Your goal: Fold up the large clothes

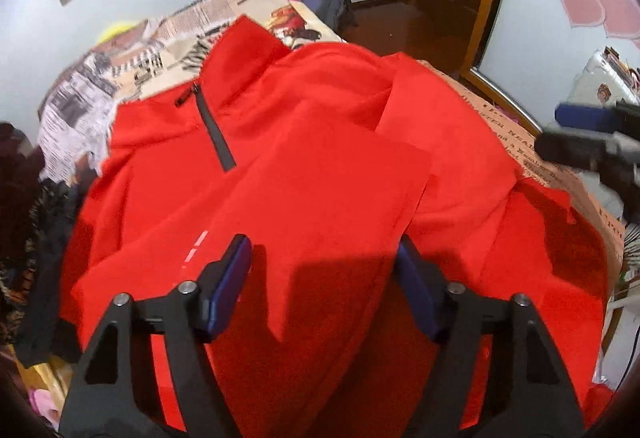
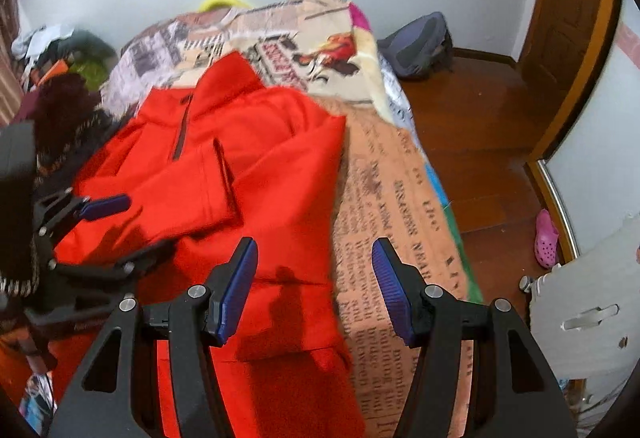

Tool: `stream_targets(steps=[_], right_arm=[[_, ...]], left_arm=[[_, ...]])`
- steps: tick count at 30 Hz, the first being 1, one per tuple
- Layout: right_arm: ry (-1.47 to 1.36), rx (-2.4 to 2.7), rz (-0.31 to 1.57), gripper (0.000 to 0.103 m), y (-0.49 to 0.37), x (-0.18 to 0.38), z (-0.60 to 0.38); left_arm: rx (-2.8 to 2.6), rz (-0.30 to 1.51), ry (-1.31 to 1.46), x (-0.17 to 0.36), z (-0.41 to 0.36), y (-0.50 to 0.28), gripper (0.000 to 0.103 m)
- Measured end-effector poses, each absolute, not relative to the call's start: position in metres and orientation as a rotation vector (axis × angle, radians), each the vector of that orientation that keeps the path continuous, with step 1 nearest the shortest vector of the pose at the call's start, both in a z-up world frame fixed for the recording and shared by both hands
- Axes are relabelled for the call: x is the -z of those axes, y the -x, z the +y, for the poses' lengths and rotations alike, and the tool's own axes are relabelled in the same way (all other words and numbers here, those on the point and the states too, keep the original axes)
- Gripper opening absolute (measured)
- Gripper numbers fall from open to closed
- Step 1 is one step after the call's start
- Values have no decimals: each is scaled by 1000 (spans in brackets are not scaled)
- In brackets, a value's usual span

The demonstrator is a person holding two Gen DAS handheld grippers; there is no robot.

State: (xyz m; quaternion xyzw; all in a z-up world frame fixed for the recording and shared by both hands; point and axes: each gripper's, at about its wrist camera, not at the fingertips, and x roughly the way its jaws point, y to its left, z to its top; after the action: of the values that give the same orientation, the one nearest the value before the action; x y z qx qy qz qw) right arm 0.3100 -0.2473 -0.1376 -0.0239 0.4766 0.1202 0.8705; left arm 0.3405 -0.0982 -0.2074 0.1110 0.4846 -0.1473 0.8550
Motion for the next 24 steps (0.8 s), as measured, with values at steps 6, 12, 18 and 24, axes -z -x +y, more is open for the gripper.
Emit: stream_targets(steps=[6,12,18,24], right_arm=[[108,-276,1046,55,-307,159,-234],[132,-269,1079,55,-305,173,-228],[146,-256,1072,56,-303,173,-227],[143,-237,1073,56,-301,174,-225]], left_arm=[[274,1001,-181,200,-72,-332,29],[166,932,-79,173,-10,-316,7],[38,835,75,141,63,-277,6],[27,895,58,147,75,-263,6]])
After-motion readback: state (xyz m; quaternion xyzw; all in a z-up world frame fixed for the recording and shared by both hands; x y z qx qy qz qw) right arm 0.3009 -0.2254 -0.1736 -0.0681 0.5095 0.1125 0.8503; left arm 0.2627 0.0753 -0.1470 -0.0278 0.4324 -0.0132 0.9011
